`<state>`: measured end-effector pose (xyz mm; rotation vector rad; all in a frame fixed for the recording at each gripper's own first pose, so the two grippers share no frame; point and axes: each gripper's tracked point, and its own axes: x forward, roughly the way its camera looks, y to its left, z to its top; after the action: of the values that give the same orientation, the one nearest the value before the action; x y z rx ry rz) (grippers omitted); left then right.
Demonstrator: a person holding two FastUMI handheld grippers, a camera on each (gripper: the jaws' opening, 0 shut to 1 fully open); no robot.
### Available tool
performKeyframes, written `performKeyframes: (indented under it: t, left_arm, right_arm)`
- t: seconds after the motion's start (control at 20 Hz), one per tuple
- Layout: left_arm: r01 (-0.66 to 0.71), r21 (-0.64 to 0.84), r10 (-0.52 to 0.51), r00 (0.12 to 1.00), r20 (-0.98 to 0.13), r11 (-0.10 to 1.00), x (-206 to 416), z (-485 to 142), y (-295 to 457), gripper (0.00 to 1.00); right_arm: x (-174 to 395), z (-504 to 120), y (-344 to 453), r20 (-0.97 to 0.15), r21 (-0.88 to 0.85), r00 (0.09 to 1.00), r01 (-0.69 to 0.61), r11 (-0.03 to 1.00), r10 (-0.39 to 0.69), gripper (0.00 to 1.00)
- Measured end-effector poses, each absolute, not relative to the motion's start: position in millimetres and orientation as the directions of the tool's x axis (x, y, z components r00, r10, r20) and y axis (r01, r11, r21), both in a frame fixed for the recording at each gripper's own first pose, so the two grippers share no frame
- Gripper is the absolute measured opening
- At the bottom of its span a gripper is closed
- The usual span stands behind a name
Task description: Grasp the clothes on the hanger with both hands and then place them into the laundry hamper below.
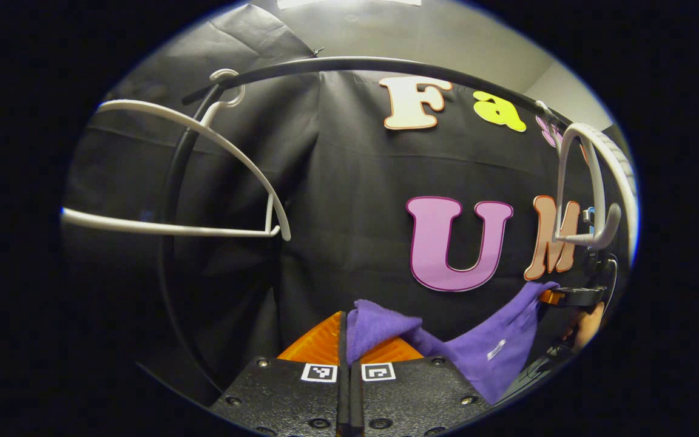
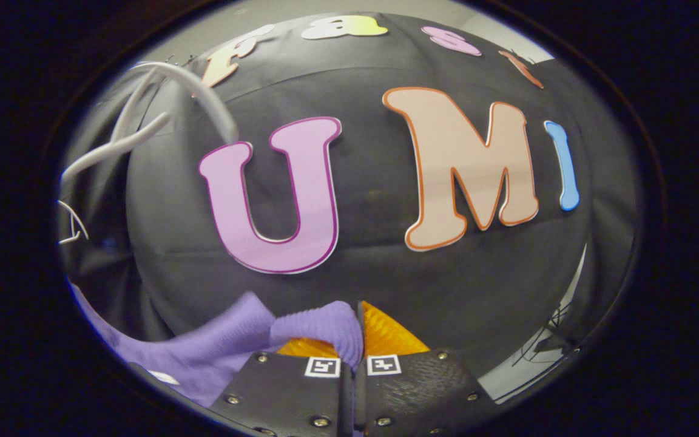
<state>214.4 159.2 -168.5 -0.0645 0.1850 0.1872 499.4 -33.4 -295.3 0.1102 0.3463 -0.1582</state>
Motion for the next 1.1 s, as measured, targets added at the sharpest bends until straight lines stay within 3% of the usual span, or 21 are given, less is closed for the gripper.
performKeyframes:
  t: [0.35,0.4,0.5,0.95,1.1]
  left_arm:
    - [-0.248,0.006,0.244,0.951,-0.189,0.969,191,-178,162,0.00]
    - [-0.250,0.002,0.246,0.952,-0.185,0.968,187,-175,163,0.00]
    - [-0.247,-0.018,0.239,0.953,-0.184,0.969,174,-167,161,0.01]
    - [-0.159,-0.028,0.155,0.982,-0.106,0.987,117,-91,127,0.00]
    - [-0.086,-0.019,0.084,0.992,-0.099,0.996,99,-79,94,0.01]
  right_arm:
    - [432,-273,-8,-0.300,-0.010,0.945,0.135,0.991,-0.132,0.02]
    - [421,-266,-3,-0.291,-0.021,0.948,0.125,0.992,-0.126,0.07]
    - [400,-250,5,-0.269,-0.006,0.957,0.114,0.993,-0.112,0.02]
    - [318,-164,17,-0.166,0.034,0.982,0.092,0.995,-0.085,0.02]
    - [295,-140,22,-0.140,0.026,0.989,0.054,0.998,-0.050,0.02]
